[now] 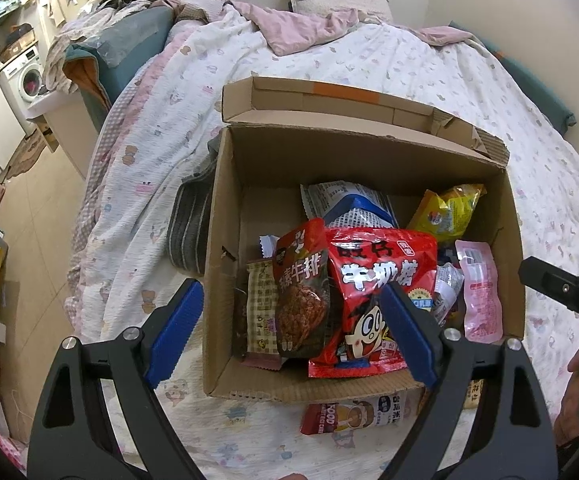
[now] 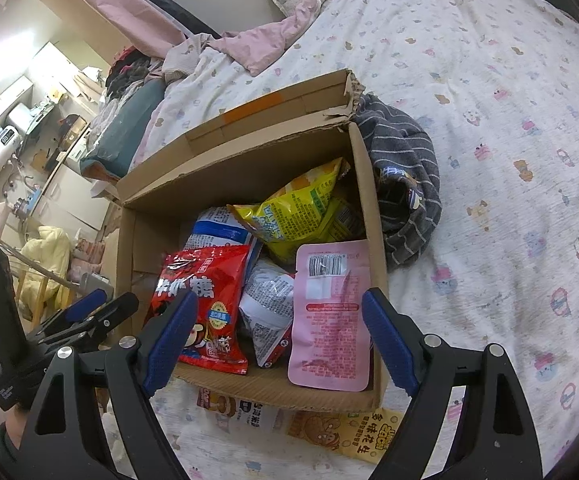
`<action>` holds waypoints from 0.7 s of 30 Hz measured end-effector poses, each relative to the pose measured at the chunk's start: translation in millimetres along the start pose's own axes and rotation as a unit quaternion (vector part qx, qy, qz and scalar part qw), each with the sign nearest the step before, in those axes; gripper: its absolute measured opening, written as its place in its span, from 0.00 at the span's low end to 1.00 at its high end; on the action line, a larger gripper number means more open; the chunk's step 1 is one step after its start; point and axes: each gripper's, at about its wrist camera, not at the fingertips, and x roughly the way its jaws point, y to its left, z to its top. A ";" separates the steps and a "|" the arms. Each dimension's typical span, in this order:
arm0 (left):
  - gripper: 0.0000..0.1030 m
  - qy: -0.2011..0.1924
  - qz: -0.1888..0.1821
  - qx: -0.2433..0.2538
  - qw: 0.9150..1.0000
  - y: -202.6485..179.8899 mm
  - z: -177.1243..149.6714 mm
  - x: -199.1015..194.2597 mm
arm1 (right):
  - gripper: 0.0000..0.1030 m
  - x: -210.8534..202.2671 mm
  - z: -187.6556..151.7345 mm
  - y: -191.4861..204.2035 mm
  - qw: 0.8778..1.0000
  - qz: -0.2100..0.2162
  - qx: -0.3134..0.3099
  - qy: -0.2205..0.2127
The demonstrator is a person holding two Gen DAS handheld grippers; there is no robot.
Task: Organize snacks
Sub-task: 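Withdraw both tools from the box toward the last two snacks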
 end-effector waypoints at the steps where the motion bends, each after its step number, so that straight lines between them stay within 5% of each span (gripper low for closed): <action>1: 0.85 -0.001 0.000 0.000 1.000 0.1 -0.1 -1.0 | 0.84 -0.8 0.1 0.6 1.000 0.000 0.000 -0.001; 21: 0.85 -0.001 -0.009 -0.005 1.000 0.2 -40.4 -38.0 | 0.84 -47.1 -41.8 -21.5 0.999 -0.020 0.047 -0.016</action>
